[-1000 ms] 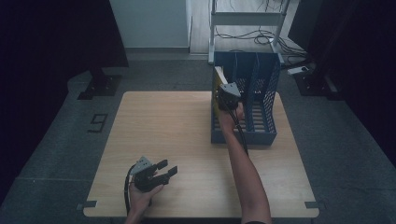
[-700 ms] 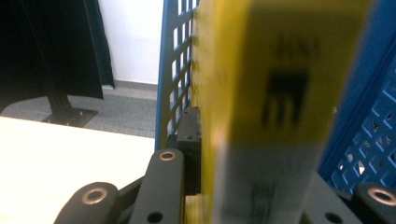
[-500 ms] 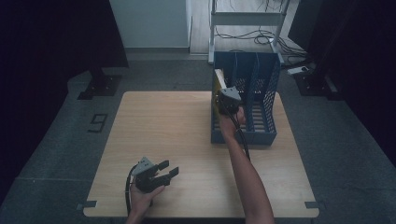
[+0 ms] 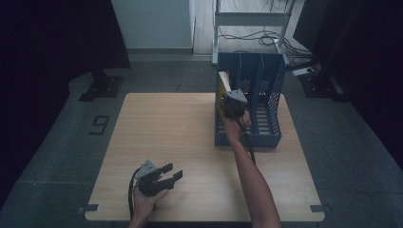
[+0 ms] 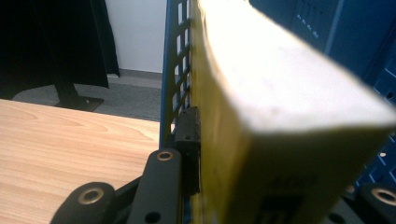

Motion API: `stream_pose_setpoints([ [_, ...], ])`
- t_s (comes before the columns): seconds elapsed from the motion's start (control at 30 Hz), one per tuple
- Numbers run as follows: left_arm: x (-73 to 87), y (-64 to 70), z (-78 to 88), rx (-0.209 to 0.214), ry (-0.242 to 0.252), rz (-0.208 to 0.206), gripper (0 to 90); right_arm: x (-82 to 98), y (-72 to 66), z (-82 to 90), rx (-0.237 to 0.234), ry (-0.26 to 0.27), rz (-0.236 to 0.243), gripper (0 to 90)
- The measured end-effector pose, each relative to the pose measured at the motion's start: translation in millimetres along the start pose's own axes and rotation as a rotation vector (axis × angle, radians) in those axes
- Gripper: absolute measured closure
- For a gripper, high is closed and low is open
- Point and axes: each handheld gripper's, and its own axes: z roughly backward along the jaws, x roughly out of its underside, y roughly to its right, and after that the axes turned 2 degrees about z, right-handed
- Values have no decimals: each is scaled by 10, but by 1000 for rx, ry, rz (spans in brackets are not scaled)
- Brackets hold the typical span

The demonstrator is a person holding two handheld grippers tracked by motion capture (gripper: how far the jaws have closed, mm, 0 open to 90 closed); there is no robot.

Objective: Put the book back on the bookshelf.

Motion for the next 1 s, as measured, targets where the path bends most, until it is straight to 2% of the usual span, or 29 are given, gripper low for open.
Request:
stream_pose_setpoints([
  [0.27, 0, -2, -2, 2, -1, 2, 406, -87, -1, 1, -19, 23, -4, 675],
  [0.6, -1, 6, -2, 5, -3, 1, 406, -157, 11, -14, -11, -18, 4, 743],
  [1.0, 0, 7, -13, 6, -5, 0, 407, -150, -11, -12, 15, -5, 6, 747],
])
